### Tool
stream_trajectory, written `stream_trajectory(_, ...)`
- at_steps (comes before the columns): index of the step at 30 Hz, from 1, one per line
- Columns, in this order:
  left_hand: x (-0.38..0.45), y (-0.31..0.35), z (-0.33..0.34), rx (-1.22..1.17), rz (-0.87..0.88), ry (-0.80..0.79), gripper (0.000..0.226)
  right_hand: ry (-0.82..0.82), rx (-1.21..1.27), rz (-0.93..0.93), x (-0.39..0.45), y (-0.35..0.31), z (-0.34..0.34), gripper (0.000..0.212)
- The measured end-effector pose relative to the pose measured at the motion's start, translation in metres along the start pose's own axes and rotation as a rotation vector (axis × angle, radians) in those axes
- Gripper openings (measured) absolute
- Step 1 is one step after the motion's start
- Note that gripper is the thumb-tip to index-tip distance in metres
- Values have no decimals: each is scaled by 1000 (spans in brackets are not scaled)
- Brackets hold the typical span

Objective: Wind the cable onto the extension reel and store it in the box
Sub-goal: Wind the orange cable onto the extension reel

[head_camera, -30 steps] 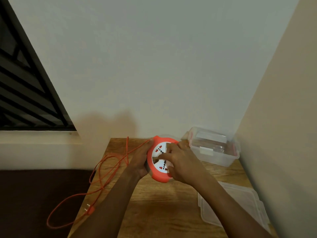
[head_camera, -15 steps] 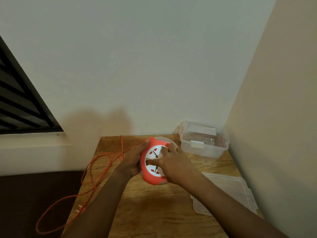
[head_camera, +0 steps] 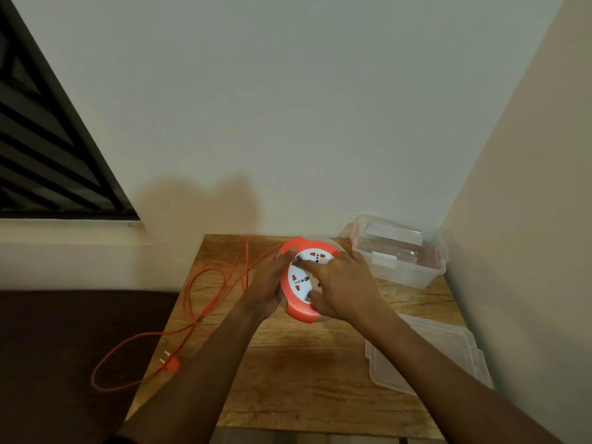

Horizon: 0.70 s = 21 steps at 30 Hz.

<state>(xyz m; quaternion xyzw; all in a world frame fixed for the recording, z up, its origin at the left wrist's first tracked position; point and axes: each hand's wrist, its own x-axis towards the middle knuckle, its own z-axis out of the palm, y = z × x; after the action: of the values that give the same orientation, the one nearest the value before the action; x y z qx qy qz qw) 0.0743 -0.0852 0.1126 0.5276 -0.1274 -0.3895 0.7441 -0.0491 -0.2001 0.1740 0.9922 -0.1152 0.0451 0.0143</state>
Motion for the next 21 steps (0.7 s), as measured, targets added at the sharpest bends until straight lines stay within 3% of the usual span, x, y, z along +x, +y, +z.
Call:
stream_trajectory(5, 4, 4, 1, 35, 28, 105, 42, 36, 40, 57, 6, -8, 7, 70)
stream_trajectory(11, 4, 10, 1, -46, 34, 115, 30, 132, 104, 187, 8, -22, 9, 71)
stream_trajectory(13, 5, 10, -2, -46, 26, 91, 37, 128, 113, 194, 8, -24, 9, 71)
stream_trajectory(18, 6, 8, -9, -140, -24, 130, 68, 171, 81, 78, 3, -13, -2, 52)
stream_trajectory(21, 5, 10, -14, -139, -33, 95, 53, 161, 92, -62, 2, -8, -10, 37)
